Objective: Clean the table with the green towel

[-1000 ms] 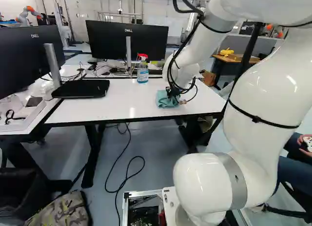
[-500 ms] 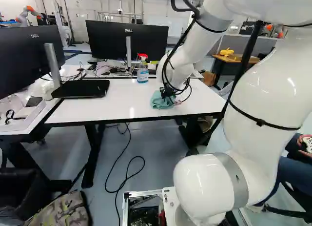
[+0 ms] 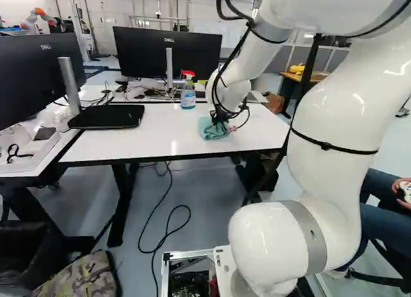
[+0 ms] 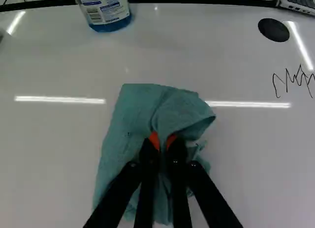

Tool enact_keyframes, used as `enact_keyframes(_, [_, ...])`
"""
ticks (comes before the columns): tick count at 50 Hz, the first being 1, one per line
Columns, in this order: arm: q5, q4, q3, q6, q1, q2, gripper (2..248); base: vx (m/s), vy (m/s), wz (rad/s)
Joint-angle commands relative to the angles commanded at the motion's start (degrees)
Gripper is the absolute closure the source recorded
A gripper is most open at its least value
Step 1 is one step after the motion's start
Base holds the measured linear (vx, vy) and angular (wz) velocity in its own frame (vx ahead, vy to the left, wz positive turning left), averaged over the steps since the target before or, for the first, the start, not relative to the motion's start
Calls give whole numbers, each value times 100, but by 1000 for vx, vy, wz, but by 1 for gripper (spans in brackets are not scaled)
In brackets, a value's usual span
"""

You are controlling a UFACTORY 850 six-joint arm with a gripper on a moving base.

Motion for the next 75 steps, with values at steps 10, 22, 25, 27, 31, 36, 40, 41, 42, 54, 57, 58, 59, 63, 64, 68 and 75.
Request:
enact_keyframes(10, [0, 0, 0, 0, -16, 0, 216, 0, 0, 0])
enact_keyframes(22, [0, 0, -29, 0, 36, 91, 216, 0, 0, 0])
enact_keyframes(25, [-17, 3, -68, 0, 78, 96, 216, 0, 0, 0])
enact_keyframes(27, [-49, 12, -94, 0, 110, 100, 216, 0, 0, 0])
enact_keyframes(31, [-156, 43, -121, 0, 179, 130, 216, 0, 0, 0])
enact_keyframes(36, [-348, 97, -111, 0, 273, 209, 216, 0, 0, 0])
enact_keyframes(40, [-532, 145, -85, 0, 350, 289, 216, 0, 0, 0])
enact_keyframes(41, [-581, 157, -76, 0, 370, 312, 216, 0, 0, 0])
enact_keyframes(42, [-632, 169, -65, 0, 391, 336, 216, 0, 0, 0])
enact_keyframes(54, [-1188, 361, 149, 0, 590, 713, 216, 0, 0, 0])
enact_keyframes(57, [-1302, 429, 214, 0, 626, 822, 216, 0, 0, 0])
enact_keyframes(58, [-1338, 450, 236, 0, 638, 858, 216, 0, 0, 0])
enact_keyframes(59, [-1375, 471, 257, 0, 649, 894, 216, 0, 0, 0])
enact_keyframes(63, [-1510, 550, 335, 0, 690, 1034, 216, 0, 0, 0])
enact_keyframes(64, [-1542, 567, 353, 0, 700, 1067, 216, 0, 0, 0])
enact_keyframes(68, [-1656, 620, 416, 0, 733, 1194, 216, 0, 0, 0])
enact_keyframes(75, [-1841, 707, 470, 0, 761, 1364, 216, 0, 0, 0])
